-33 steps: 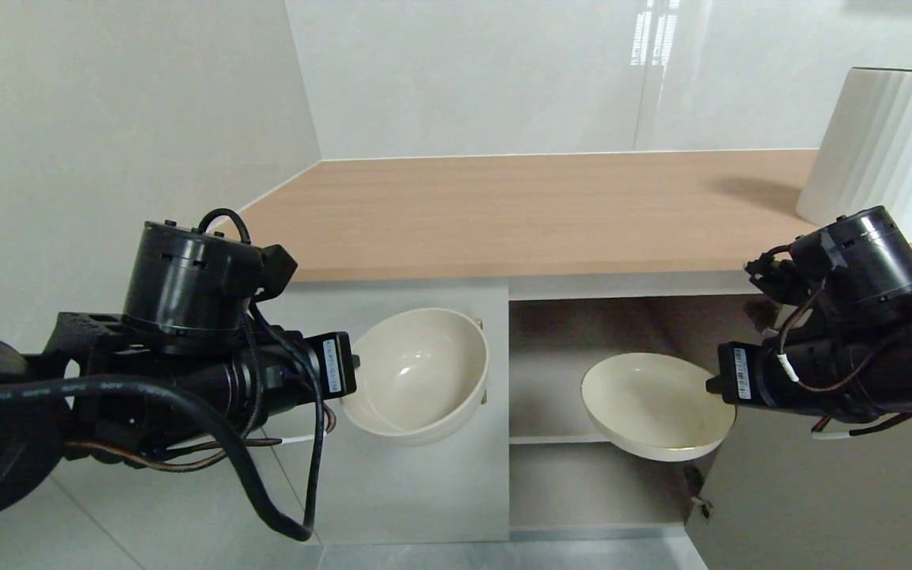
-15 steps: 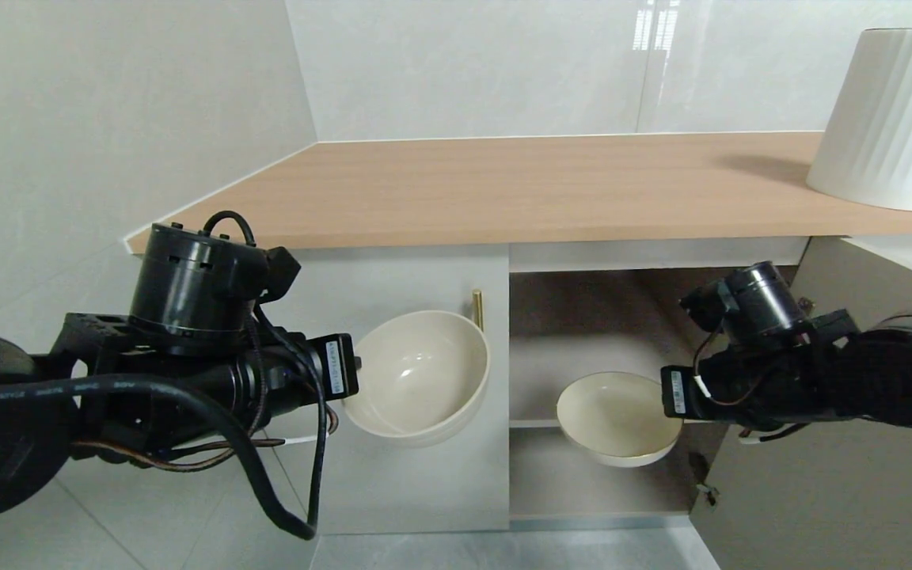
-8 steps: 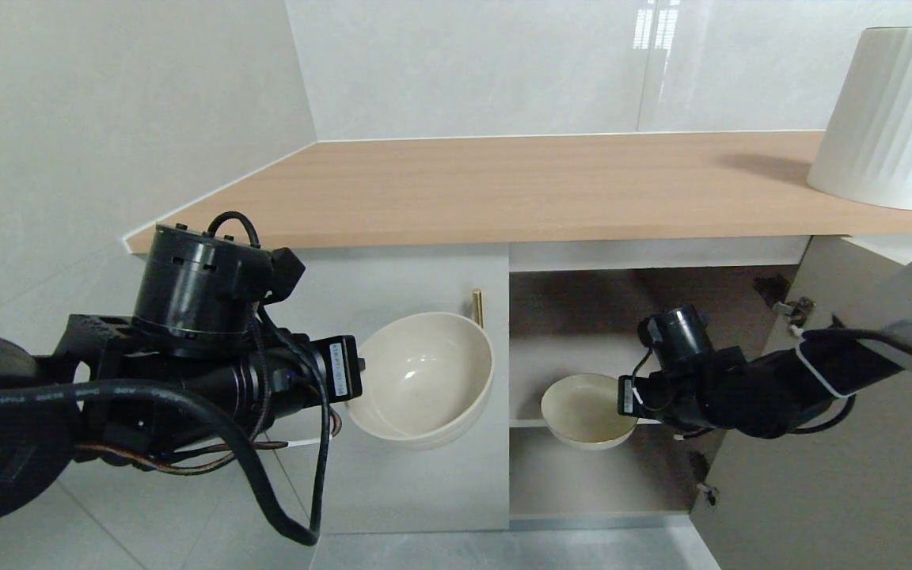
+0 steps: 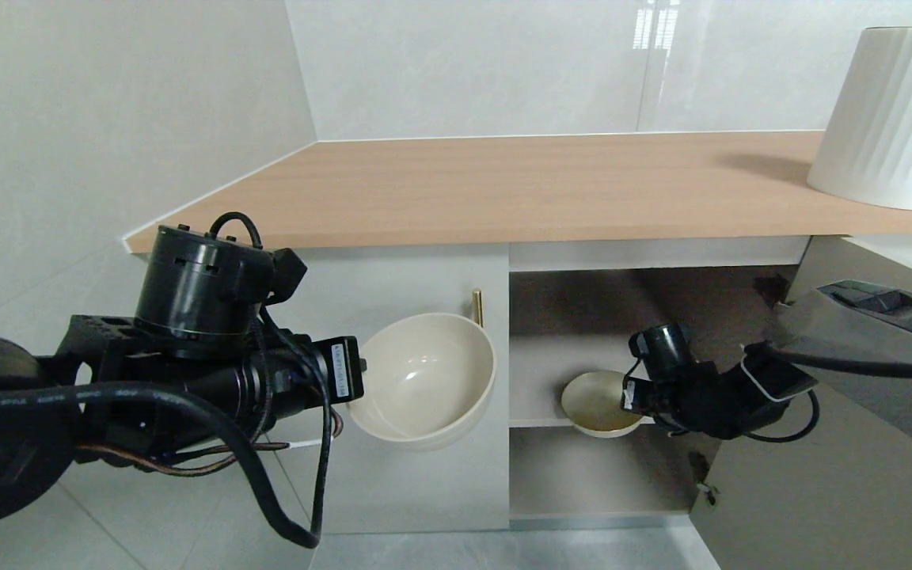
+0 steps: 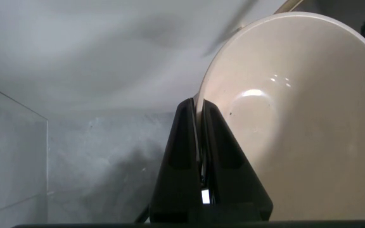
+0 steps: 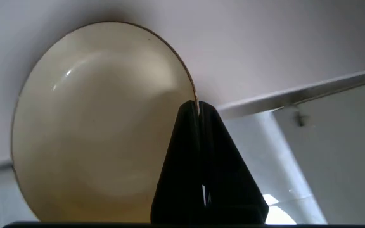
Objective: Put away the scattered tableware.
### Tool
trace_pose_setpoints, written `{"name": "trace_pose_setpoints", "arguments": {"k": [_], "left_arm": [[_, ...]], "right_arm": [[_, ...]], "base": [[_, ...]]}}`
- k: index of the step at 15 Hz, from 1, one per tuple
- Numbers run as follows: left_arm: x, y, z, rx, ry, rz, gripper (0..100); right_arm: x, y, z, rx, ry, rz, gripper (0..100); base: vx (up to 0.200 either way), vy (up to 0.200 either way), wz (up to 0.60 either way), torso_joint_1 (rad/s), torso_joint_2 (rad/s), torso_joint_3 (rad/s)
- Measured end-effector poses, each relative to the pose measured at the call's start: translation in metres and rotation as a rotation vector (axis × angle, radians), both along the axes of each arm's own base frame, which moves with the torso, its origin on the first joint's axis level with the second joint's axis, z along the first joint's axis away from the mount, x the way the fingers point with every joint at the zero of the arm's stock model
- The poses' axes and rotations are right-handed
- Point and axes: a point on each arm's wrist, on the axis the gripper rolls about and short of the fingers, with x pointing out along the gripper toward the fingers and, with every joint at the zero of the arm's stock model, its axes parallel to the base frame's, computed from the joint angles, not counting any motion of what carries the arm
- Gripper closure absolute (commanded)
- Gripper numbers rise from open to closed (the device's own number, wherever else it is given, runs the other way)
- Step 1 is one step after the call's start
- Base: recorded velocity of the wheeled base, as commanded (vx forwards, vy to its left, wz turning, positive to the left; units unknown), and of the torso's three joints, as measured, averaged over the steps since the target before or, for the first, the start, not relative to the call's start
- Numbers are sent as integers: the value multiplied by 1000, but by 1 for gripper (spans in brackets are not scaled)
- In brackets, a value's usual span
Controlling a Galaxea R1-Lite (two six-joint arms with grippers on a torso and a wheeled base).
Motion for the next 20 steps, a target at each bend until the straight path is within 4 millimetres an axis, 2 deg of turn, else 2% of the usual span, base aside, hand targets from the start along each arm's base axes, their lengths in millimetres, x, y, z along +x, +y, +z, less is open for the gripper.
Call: {"name": "trace_pose_setpoints", "arguments": {"k": [9,18,19,20], "left_arm": [[0,-1,-1,3,5,-4,100],[0,-2,-2,4,8,-6,100],[0,-2,-3,5,9,-6,100],[0,-2,-3,5,9,-6,100]], "right_arm": [[35,-11,-15,-27,-69,-131,100],[42,-11,-16,-14,-88,-146,100],[42,-11,-17,-14,-87,-147,0],[43,-11,-17,-14,-88,-147,0]], "base": [[0,0,0,0,0,0],[0,0,0,0,0,0],[0,0,0,0,0,0],[0,0,0,0,0,0]]}}
